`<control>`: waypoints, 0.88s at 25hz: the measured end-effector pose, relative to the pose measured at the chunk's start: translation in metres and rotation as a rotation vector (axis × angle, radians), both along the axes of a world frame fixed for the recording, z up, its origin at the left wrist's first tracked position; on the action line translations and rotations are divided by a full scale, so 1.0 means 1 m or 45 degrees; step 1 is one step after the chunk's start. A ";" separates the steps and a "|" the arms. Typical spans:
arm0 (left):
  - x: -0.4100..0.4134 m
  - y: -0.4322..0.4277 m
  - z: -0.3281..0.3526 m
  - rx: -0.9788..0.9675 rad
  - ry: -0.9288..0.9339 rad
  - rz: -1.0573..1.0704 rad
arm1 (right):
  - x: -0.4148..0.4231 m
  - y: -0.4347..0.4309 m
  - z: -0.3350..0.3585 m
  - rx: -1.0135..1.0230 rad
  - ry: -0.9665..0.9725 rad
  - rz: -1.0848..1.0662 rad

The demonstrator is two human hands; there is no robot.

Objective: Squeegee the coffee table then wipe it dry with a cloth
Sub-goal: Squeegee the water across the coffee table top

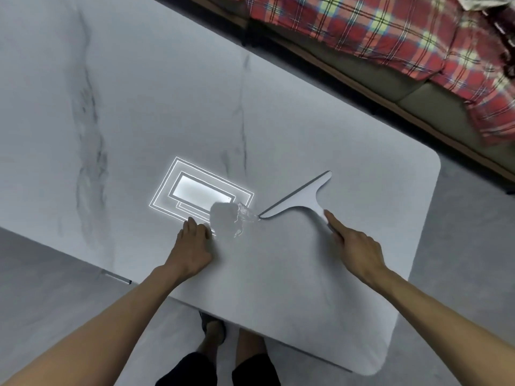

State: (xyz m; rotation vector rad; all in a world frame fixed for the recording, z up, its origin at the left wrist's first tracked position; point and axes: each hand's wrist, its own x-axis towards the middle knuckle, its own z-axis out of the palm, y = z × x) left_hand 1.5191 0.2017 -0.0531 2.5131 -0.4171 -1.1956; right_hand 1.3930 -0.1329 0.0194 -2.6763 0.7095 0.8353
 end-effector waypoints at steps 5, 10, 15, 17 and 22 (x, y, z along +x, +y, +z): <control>-0.005 -0.006 0.000 0.086 0.127 -0.004 | -0.061 -0.027 0.023 -0.074 0.052 -0.126; -0.002 0.001 0.013 -0.055 0.082 0.200 | -0.056 0.001 0.056 -0.020 -0.094 -0.143; -0.003 0.028 0.025 -0.071 -0.107 0.587 | -0.013 0.082 0.025 0.138 -0.219 0.646; -0.002 0.044 0.024 -0.036 -0.133 0.636 | 0.000 0.126 -0.003 0.219 -0.268 0.982; -0.008 0.064 0.011 -0.026 -0.051 0.678 | 0.029 0.170 -0.051 0.197 -0.404 1.278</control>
